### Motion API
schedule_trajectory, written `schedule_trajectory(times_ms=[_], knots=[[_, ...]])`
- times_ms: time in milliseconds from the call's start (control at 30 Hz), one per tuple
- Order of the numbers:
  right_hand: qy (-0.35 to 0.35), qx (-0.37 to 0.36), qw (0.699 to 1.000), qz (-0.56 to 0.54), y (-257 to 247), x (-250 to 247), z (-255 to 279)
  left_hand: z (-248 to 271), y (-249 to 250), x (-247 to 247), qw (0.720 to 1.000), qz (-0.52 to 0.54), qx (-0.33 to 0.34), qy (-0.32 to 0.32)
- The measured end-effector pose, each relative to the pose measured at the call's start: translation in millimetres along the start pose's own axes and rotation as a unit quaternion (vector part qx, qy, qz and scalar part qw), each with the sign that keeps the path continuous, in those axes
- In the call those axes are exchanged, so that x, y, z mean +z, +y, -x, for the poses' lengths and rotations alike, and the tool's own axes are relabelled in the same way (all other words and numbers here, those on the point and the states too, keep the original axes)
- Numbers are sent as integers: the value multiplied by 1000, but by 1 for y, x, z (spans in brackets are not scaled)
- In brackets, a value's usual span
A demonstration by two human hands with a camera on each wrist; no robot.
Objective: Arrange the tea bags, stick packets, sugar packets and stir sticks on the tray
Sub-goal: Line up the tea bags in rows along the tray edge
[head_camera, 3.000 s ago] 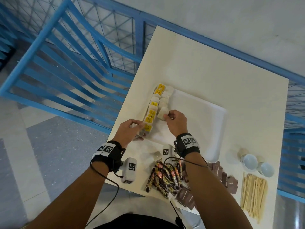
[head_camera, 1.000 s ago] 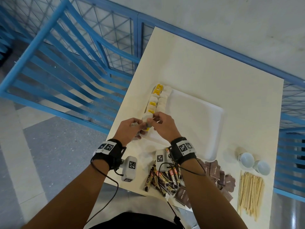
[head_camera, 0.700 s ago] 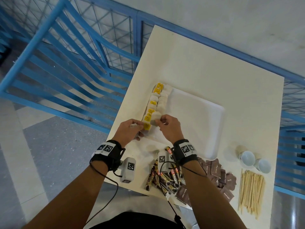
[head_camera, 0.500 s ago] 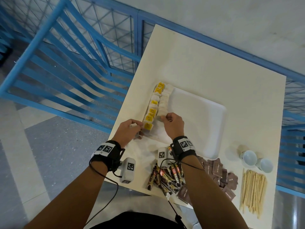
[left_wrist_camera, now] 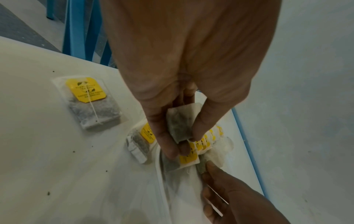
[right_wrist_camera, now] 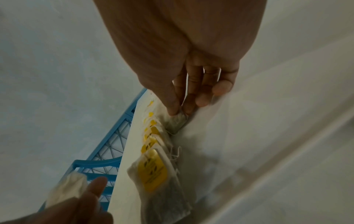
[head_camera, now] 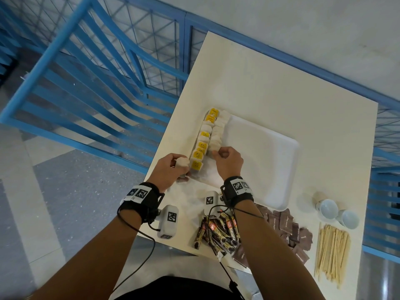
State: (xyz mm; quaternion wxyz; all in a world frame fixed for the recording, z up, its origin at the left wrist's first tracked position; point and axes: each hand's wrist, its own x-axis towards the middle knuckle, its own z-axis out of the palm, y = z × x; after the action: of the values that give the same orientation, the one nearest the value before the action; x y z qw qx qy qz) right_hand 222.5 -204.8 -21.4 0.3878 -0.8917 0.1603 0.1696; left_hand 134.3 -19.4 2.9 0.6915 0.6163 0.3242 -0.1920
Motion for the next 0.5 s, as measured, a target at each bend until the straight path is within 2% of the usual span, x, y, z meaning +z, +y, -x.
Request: schedule_trajectory(times_ms=[133, 233, 300, 400, 433, 500], knots=[[25, 10, 999, -30, -2, -5, 5, 1, 1, 2, 1000, 17, 2, -5], [63, -26, 996, -55, -4, -9, 15, 2, 1, 5, 999, 33, 6, -11], [9, -66, 996, -63, -10, -9, 24, 2, 1, 6, 999, 42, 11, -12], [-147, -119, 981, -44, -19, -7, 33, 2, 2, 10, 998, 51, 23, -16], [-178, -137, 974, -36, -21, -6, 34, 2, 2, 11, 998, 50, 27, -16], [-174, -183, 967, -36, -23, -5, 36, 0, 2, 11, 998, 47, 32, -17]])
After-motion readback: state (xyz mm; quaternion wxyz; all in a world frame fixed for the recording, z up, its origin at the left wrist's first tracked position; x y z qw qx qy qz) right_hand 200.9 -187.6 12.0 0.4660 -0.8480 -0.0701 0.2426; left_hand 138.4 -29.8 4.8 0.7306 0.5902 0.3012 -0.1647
